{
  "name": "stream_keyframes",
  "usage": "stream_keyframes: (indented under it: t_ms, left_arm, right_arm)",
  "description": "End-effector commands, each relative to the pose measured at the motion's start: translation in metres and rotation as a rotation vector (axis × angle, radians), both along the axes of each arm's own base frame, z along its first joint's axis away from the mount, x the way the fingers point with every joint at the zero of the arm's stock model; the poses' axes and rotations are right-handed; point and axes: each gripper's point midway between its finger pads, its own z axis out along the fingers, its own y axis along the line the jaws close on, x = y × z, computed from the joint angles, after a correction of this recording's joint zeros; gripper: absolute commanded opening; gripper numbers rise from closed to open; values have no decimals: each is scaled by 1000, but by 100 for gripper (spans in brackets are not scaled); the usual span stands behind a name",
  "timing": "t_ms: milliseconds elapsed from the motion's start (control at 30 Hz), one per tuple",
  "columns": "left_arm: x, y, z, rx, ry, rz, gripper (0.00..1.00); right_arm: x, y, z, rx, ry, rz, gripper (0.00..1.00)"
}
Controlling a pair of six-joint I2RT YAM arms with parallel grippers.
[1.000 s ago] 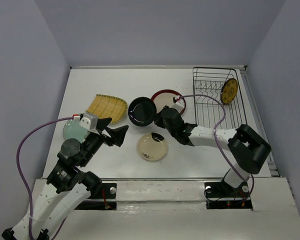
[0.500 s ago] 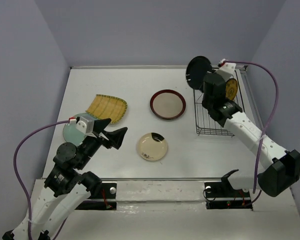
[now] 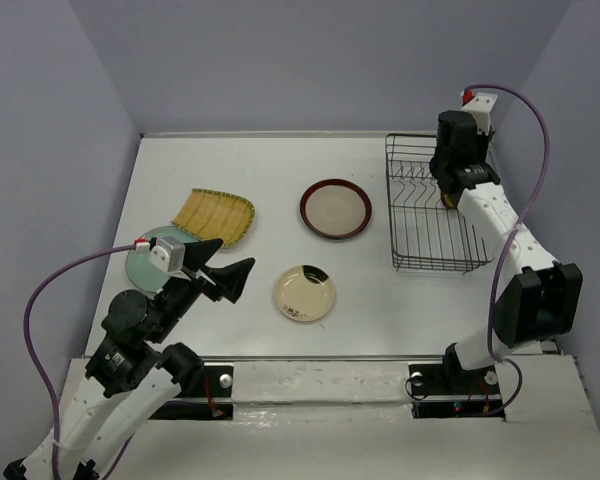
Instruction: Load the plates into the dish rack
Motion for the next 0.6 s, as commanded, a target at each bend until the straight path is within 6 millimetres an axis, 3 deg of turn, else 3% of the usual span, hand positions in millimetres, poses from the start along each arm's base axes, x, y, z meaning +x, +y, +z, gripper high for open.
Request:
stream_keyframes:
  t_ms: [0,567]
  left_arm:
    - [-9,4,31,-55,-82,-9,99]
    - [-4,2,28,-42,-67,-3,99]
  right_arm:
    - [3,-12,12,-58,28,-39,7]
    - [43,-25,-39,-87,174,-44,7]
